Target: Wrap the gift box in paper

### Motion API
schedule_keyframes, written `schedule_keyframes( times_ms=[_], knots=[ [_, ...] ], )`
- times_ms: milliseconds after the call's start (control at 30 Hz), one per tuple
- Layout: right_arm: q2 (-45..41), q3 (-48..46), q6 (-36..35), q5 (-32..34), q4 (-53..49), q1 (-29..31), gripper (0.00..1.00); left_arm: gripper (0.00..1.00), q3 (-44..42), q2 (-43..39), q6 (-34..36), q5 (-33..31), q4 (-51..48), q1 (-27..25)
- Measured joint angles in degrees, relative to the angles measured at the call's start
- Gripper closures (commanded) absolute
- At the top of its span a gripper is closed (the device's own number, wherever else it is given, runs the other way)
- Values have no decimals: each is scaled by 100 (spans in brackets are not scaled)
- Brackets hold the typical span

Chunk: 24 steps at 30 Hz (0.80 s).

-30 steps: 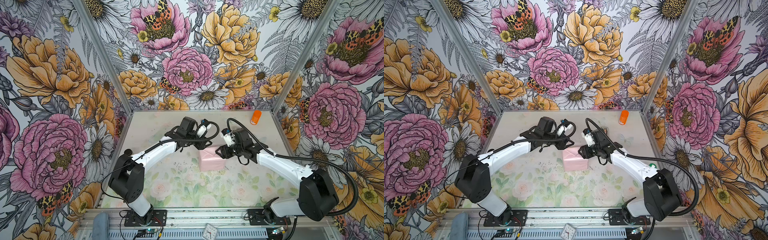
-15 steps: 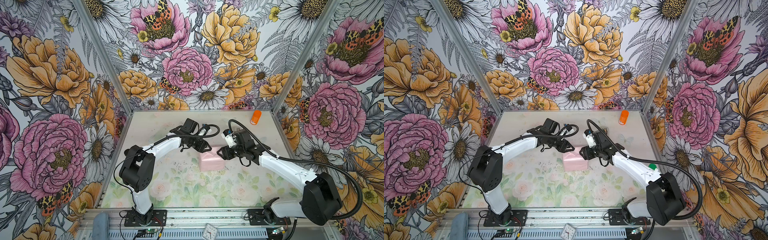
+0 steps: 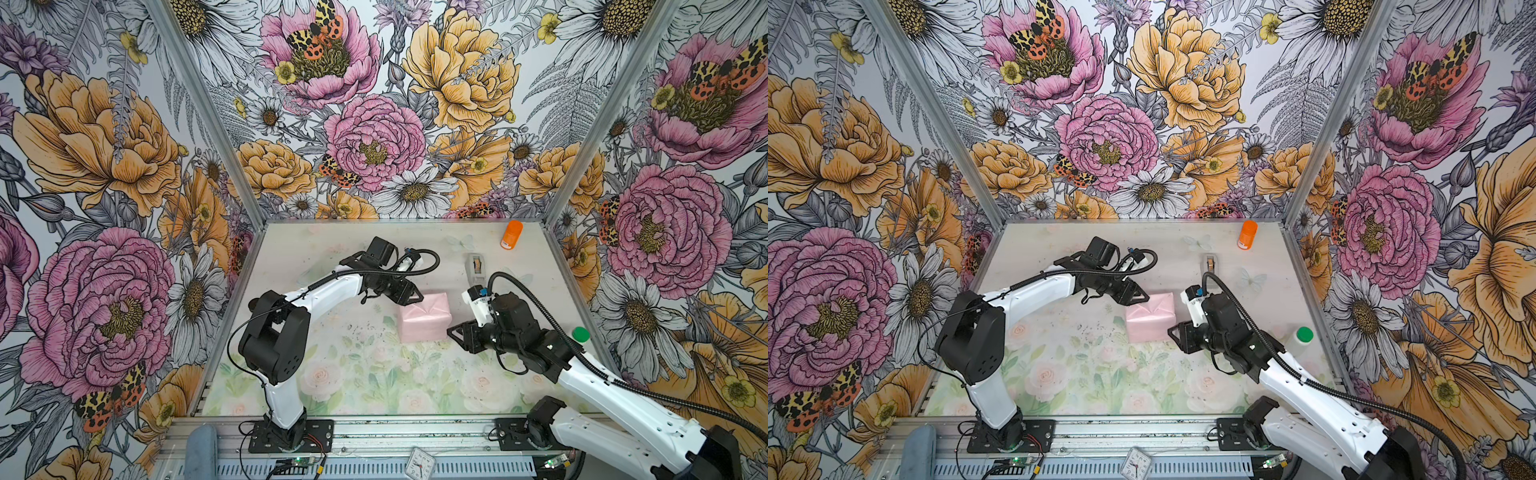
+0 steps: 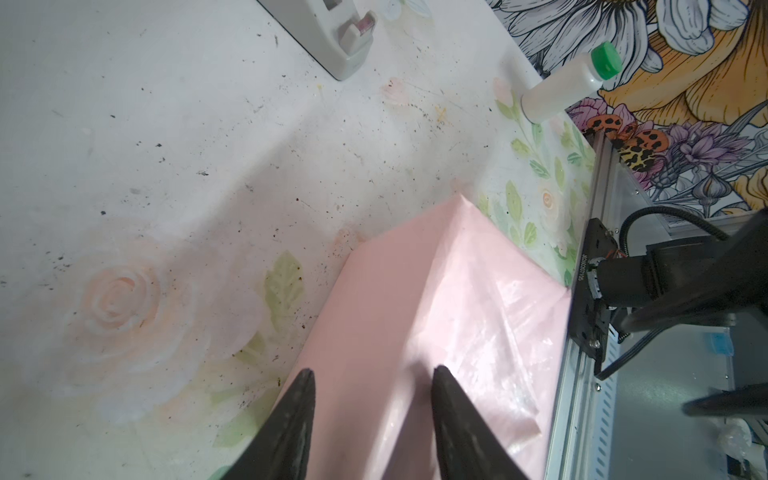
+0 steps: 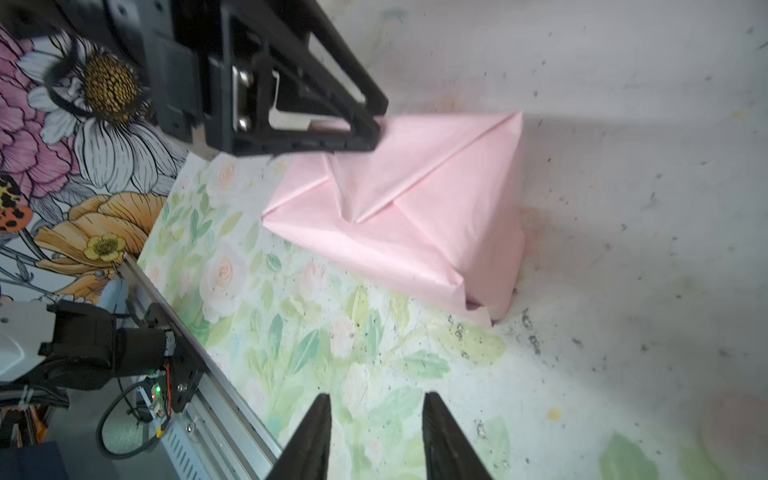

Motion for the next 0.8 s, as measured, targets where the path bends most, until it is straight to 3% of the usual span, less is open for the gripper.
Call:
schedule_keyframes(
  times_ms=[300,500,800],
  knots=[
    [1204,-490,452,-63,1405,55,68,53,-2,-44,-33,-44,-59,-70],
    [1869,-483,476,-223,2120,-306,72,52,-168,-205,-146,-66,-118,-74],
    [2841,203,153,-605,2361,-778,73,52,-496,-498,-551,-262,-61,-46]
  ],
)
